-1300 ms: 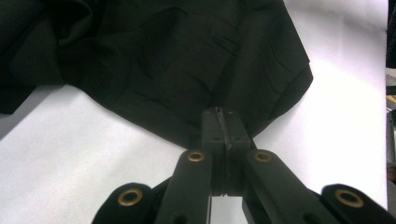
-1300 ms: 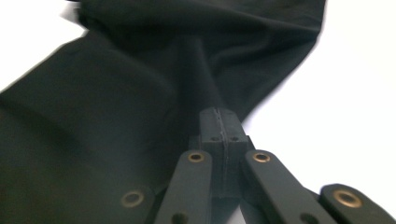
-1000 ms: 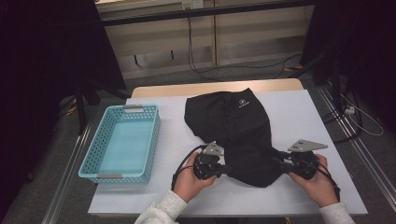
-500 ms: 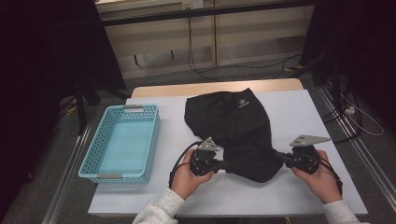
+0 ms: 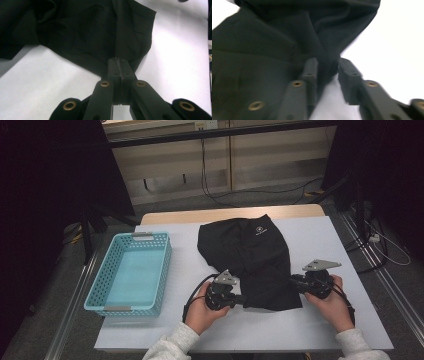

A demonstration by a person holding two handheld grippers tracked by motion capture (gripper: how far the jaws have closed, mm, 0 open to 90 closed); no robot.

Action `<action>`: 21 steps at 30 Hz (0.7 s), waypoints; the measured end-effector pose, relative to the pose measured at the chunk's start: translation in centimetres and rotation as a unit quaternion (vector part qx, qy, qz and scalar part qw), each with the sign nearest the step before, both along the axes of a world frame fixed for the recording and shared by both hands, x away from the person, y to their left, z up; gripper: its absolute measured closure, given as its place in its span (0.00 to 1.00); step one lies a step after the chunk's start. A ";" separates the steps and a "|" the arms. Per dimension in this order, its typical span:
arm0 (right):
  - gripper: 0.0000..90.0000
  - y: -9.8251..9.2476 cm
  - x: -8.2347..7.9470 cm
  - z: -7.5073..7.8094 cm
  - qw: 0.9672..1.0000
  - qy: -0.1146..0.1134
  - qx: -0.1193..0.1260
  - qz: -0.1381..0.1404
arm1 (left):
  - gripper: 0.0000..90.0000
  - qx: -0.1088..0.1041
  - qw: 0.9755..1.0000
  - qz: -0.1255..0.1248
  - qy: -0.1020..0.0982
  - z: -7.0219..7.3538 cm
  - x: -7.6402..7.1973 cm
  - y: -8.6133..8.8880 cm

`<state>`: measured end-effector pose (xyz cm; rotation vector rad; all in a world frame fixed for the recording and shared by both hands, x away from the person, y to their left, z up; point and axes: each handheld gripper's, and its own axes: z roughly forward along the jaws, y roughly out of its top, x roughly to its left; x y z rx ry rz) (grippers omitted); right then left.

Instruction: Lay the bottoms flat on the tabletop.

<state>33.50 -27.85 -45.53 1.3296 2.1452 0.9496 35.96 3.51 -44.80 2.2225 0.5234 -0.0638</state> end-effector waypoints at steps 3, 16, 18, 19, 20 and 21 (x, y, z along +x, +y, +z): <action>0.67 -0.4 -1.3 0.2 1.000 -0.007 0.008 0.001 | 1.00 -0.001 1.000 -0.005 0.000 0.2 -0.3 -0.2; 0.70 1.0 -5.7 -0.3 0.998 0.026 0.012 0.051 | 1.00 -0.012 1.000 -0.013 0.002 0.7 -1.0 -0.4; 0.71 1.1 -5.9 -0.6 0.998 0.023 0.009 0.053 | 1.00 -0.014 1.000 -0.013 0.003 0.8 -1.0 -0.3; 0.75 1.0 -6.0 -0.7 0.998 0.020 0.006 0.051 | 1.00 -0.011 1.000 -0.012 0.003 0.7 -1.1 -0.3; 0.82 1.0 -5.9 -0.7 0.999 0.017 0.002 0.051 | 1.00 -0.011 1.000 -0.011 0.004 0.6 -1.1 -0.4; 0.93 0.8 -5.8 -0.7 0.998 0.016 -0.001 0.054 | 1.00 -0.011 1.000 -0.011 0.005 0.6 -1.1 -0.3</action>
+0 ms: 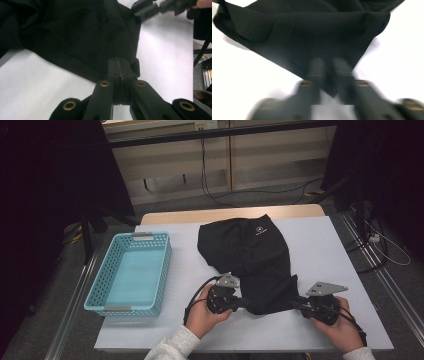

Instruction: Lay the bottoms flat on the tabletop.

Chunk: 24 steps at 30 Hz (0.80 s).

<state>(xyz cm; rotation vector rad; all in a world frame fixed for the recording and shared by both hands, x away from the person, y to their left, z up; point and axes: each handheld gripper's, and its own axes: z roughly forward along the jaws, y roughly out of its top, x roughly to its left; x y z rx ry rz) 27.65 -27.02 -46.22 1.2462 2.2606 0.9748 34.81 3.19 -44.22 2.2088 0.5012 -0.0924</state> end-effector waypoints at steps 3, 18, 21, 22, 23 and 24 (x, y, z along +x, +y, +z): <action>1.00 -0.3 0.1 0.0 1.000 0.004 0.010 0.007 | 1.00 -0.006 1.000 0.005 -0.001 0.2 -0.1 0.2; 1.00 -2.4 -5.3 1.4 0.999 0.016 0.043 0.020 | 1.00 0.001 1.000 -0.015 0.004 0.4 -1.8 -0.1; 1.00 -2.7 -6.1 1.4 0.998 0.019 0.045 0.024 | 1.00 0.002 1.000 -0.020 0.005 0.3 -2.5 0.0; 1.00 -2.7 -6.3 1.3 0.998 0.019 0.047 0.025 | 1.00 0.007 1.000 -0.023 0.005 0.3 -2.7 0.1; 0.99 -2.6 -6.4 1.3 0.998 0.022 0.049 0.029 | 1.00 0.010 1.000 -0.022 0.005 0.3 -2.9 0.2; 0.95 -2.5 -6.4 1.3 0.998 0.024 0.047 0.032 | 1.00 0.010 1.000 -0.021 0.009 0.2 -3.1 0.4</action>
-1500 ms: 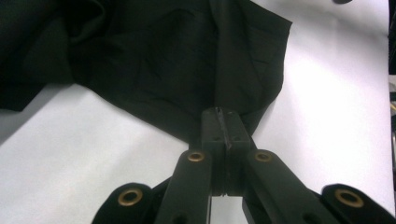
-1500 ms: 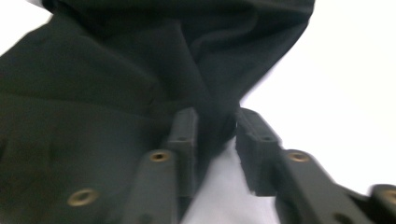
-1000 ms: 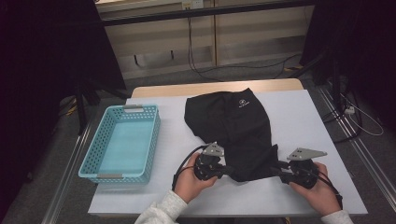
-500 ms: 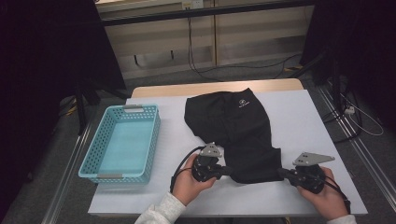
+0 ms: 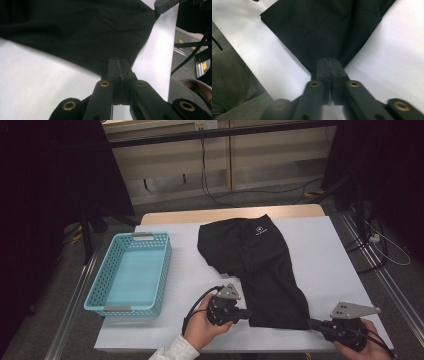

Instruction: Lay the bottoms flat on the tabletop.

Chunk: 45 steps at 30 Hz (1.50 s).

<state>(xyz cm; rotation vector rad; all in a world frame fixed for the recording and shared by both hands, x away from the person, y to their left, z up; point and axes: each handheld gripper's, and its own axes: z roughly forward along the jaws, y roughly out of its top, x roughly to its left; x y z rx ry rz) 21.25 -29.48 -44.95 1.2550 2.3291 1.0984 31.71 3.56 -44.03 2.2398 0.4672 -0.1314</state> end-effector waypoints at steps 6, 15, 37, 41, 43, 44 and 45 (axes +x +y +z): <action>0.71 0.2 1.2 0.6 0.999 -0.022 0.005 -0.023 | 0.84 -0.007 1.000 0.019 -0.009 -0.1 0.6 0.7; 0.58 -0.4 4.0 0.6 0.996 -0.043 -0.002 -0.075 | 0.57 0.001 0.997 0.073 -0.002 -1.3 2.3 0.3; 0.42 -0.7 7.6 0.7 0.987 -0.072 0.005 -0.144 | 0.92 0.015 0.997 0.069 0.026 -2.1 2.2 -1.9; 0.43 -0.7 8.3 0.7 0.986 -0.073 0.007 -0.147 | 0.98 0.008 0.997 0.067 0.030 -2.2 2.1 -2.0; 0.43 -0.7 8.6 0.7 0.986 -0.073 0.005 -0.147 | 0.99 0.008 0.997 0.067 0.032 -2.1 2.0 -1.9; 0.43 -0.6 8.8 0.6 0.986 -0.071 0.006 -0.148 | 1.00 0.007 0.997 0.065 0.035 -2.0 2.0 -1.8; 0.43 -0.6 9.0 0.6 0.986 -0.073 0.004 -0.147 | 1.00 0.007 0.997 0.062 0.036 -1.9 1.9 -1.7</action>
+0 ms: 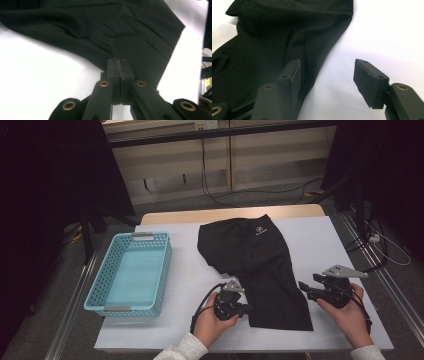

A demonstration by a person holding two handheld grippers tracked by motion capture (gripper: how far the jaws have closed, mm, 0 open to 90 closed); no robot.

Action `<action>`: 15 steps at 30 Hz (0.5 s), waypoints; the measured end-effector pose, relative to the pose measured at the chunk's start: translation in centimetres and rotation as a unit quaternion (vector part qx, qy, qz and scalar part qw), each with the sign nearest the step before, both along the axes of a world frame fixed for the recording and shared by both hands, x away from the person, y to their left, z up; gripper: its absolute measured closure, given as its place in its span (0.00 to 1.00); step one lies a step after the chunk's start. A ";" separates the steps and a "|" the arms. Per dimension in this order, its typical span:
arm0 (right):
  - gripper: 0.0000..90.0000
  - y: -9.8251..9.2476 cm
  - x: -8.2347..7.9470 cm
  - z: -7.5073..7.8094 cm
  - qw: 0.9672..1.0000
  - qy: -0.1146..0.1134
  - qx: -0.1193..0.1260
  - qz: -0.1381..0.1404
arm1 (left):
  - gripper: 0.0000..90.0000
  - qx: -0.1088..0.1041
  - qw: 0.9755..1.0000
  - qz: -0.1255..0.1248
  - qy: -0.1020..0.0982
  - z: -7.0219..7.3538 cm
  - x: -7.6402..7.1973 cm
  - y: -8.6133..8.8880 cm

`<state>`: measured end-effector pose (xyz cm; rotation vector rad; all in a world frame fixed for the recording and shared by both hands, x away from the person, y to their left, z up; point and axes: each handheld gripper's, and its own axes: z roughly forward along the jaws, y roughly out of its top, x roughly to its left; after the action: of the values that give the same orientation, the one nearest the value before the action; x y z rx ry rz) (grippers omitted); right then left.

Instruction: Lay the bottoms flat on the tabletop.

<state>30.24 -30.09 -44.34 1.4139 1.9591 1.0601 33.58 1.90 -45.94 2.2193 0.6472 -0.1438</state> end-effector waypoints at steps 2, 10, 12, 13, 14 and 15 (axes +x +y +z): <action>0.43 0.1 0.4 -0.1 1.000 0.001 0.002 0.002 | 1.00 -0.002 1.000 0.001 0.002 0.3 -0.2 0.2; 0.47 0.9 2.0 -0.9 1.000 0.013 -0.008 0.014 | 1.00 -0.001 1.000 -0.009 0.002 0.7 -1.1 0.7; 0.48 0.8 2.5 -1.0 1.000 0.016 -0.012 0.009 | 1.00 -0.006 1.000 -0.011 0.007 0.7 -1.1 0.9; 0.50 0.8 2.7 -1.1 1.000 0.019 -0.011 0.008 | 1.00 -0.002 1.000 -0.007 0.003 0.7 -1.1 1.0; 0.51 0.7 2.9 -1.1 1.000 0.021 -0.011 0.006 | 1.00 -0.007 1.000 -0.011 0.008 0.6 -1.1 1.0; 0.51 0.7 3.1 -1.2 1.000 0.024 -0.016 0.002 | 1.00 -0.007 1.000 -0.012 0.009 0.6 -1.1 1.0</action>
<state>33.35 -29.38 -45.57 1.4321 2.0047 1.0017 32.44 2.94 -45.34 2.2147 0.6284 -0.1807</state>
